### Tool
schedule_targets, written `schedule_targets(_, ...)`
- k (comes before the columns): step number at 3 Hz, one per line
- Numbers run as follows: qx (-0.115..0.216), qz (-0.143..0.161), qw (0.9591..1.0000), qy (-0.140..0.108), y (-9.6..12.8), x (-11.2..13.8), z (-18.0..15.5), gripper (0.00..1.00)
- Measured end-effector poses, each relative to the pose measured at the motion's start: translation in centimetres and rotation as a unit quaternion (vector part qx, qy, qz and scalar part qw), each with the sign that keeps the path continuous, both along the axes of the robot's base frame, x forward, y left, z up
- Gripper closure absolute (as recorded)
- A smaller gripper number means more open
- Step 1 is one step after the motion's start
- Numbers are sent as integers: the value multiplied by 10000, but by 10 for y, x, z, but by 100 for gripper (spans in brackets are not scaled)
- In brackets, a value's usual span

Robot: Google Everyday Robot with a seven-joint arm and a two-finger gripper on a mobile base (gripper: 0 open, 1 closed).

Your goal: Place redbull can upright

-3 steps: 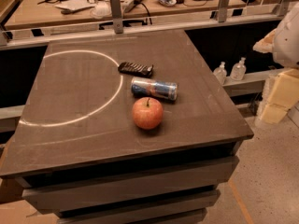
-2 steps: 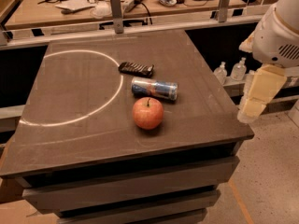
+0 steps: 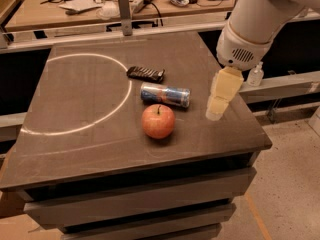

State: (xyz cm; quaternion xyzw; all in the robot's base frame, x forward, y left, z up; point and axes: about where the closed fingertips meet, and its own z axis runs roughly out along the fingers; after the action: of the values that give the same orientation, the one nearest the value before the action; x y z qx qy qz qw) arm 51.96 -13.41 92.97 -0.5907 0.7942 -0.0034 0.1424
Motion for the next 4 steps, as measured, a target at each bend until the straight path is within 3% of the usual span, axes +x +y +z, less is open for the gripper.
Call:
schedule_targets(2,532,93,9985,-9,81,52,0,0)
schedule_targets(4,1037,382,9937,176,148,85,-12,0)
